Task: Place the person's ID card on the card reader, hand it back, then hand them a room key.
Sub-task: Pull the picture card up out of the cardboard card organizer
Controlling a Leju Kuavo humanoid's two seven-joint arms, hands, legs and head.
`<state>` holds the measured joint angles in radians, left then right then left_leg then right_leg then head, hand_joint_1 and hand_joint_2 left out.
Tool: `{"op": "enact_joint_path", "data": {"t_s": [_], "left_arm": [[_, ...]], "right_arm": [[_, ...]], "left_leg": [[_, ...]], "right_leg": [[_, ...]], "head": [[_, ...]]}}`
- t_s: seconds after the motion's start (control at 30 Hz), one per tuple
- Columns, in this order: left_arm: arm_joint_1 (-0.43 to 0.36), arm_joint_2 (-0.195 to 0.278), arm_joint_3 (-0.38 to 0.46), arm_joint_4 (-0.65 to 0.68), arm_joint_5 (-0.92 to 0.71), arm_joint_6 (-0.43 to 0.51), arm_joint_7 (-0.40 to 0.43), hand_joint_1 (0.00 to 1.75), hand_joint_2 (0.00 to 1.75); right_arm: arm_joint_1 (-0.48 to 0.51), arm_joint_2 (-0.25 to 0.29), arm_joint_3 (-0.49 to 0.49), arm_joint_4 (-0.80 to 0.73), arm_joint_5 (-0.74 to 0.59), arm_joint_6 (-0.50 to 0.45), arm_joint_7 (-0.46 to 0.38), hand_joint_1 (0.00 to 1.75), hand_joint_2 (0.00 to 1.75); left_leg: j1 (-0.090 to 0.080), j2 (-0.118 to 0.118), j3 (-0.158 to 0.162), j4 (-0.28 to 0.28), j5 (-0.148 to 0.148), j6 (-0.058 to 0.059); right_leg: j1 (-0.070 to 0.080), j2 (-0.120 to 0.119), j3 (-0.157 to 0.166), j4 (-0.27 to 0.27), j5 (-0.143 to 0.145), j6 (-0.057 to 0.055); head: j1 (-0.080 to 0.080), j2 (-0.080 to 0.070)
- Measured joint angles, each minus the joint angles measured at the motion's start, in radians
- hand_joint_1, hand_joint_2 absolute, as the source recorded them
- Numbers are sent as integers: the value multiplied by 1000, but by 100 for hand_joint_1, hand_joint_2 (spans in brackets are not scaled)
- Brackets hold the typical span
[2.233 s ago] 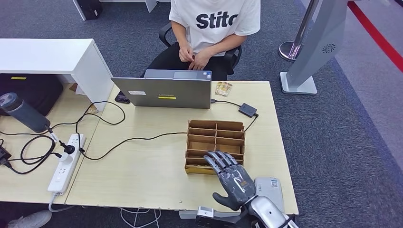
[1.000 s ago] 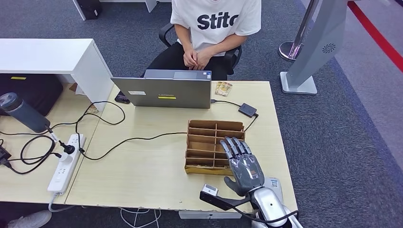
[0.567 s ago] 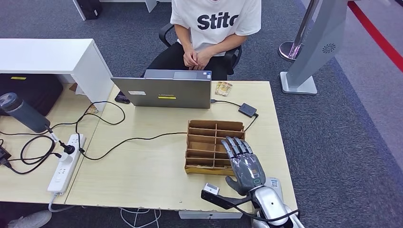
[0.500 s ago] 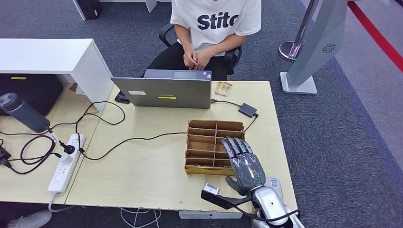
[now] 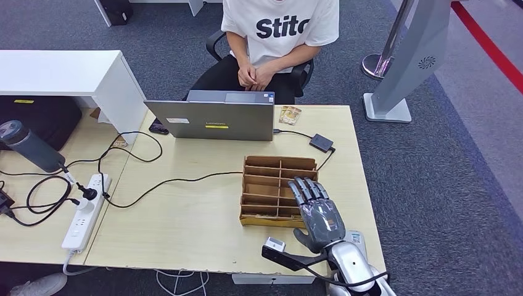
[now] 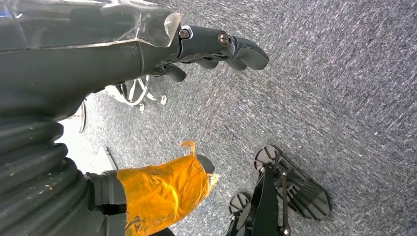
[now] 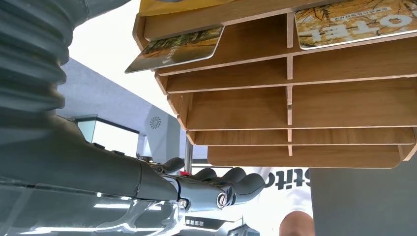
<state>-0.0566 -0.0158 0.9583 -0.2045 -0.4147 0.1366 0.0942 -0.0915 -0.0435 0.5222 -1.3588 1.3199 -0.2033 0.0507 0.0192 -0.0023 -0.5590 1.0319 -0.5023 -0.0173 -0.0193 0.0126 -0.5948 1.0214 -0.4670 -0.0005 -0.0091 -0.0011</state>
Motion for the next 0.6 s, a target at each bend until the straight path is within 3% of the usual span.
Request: {"op": "enact_joint_path", "data": {"t_s": [0.6], "left_arm": [[0,-1,7,0,-8,1,-1,0,175]], "right_arm": [[7,-7,-23,-2,12,6,-12,0,175]], "left_leg": [[0,0,0,0,0,0]], "right_leg": [[0,0,0,0,0,0]], "head": [[0,0]]}}
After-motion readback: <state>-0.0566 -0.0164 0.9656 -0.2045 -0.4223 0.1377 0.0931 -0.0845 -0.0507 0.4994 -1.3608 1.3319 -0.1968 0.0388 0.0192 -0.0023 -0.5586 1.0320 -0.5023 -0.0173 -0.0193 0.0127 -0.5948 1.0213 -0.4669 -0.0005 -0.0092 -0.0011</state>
